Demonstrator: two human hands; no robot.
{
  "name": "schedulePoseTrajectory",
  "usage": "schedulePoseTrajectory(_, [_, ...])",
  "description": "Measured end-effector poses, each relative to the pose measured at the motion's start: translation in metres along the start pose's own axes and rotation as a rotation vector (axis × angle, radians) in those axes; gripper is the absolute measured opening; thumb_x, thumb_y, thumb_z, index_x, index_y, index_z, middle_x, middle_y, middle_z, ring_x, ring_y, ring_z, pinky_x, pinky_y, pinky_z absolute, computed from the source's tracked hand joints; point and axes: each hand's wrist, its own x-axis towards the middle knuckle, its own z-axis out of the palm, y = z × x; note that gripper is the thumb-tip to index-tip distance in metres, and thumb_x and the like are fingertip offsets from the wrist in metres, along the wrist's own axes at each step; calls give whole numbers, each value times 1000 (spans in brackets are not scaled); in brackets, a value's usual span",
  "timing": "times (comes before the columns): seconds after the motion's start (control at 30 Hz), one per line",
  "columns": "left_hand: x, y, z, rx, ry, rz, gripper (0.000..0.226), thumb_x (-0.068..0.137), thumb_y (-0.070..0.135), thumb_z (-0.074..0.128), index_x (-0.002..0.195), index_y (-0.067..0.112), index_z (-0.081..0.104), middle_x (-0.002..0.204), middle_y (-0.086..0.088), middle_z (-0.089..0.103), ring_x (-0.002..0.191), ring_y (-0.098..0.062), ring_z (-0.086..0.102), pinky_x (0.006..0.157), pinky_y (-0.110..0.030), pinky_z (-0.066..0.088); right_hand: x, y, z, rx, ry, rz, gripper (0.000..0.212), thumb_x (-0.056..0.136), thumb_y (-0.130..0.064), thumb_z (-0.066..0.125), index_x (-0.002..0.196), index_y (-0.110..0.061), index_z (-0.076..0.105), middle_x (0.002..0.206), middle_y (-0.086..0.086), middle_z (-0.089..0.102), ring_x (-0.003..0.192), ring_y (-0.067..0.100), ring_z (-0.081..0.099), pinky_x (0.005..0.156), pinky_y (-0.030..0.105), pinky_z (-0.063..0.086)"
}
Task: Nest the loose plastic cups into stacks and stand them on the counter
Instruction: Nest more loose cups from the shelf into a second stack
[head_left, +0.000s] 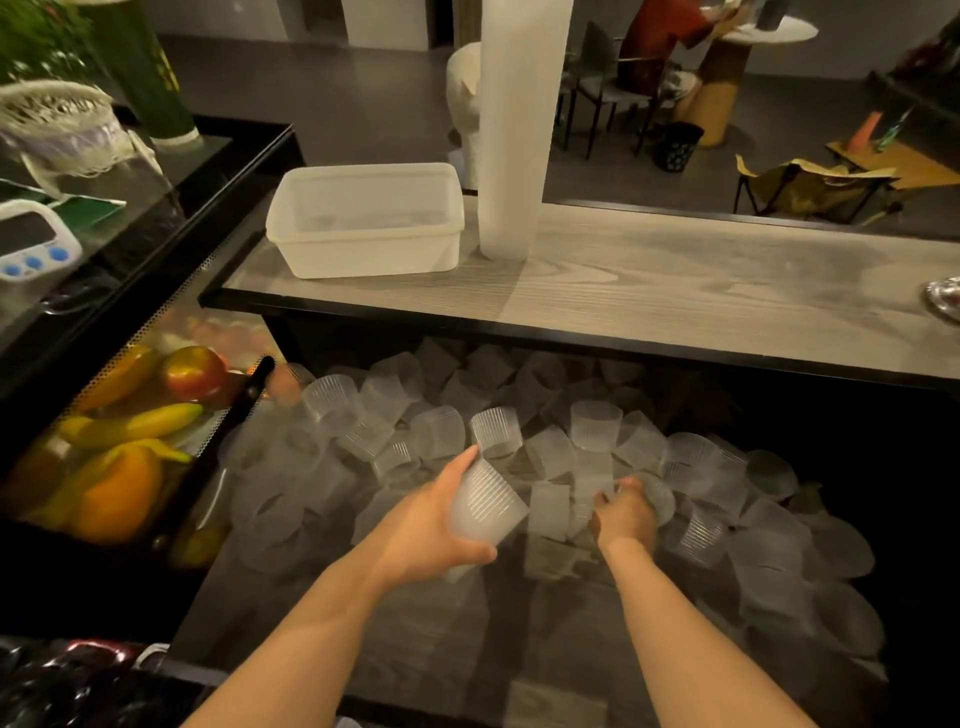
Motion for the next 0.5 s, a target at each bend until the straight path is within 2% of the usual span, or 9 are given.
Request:
schedulePoseTrajectory(0.13, [4,-4,1,-19,-25,-6,120,61,52,80,152,56,0,151,11,44,122,-12,55,101,-35,51,11,20,-7,35,-1,52,27,96,-37,52,121,-27,49,100,11,70,91,32,68,79,44,57])
schedulePoseTrajectory(0.2, [6,-4,2,-21,-30,1,121,60,52,81,153,55,2,151,13,44,124,-10,54,101,-34,51,6,23,-17,60,39,0,29,95,-37,54,122,-26,50,91,9,71,85,30,69,77,47,58])
schedulePoseTrajectory(0.27, [7,-4,2,-14,-31,17,121,59,51,81,153,55,4,147,13,47,121,-10,54,98,-31,52,-11,16,-35,150,119,-95,32,96,-34,56,126,-24,52,88,4,70,79,25,70,72,43,58])
schedulePoseTrajectory(0.33, [9,-2,2,-6,-37,39,120,61,49,82,153,56,6,144,14,47,119,-9,53,93,-27,51,-31,2,-53,356,127,-147,31,96,-31,59,126,-24,56,88,-5,65,74,18,68,64,32,56])
schedulePoseTrajectory(0.4, [9,1,1,-6,-47,64,118,63,46,82,153,56,7,140,14,47,113,-8,55,84,-23,52,-50,-14,-68,541,56,-188,25,96,-27,61,120,-29,59,90,-5,64,67,14,64,59,23,52])
schedulePoseTrajectory(0.5, [8,8,0,-20,-72,100,115,64,43,83,150,60,8,135,15,49,102,-3,58,77,-22,57,-71,-31,-79,765,-100,-223,23,94,-20,64,114,-30,66,85,3,67,59,14,54,58,26,51])
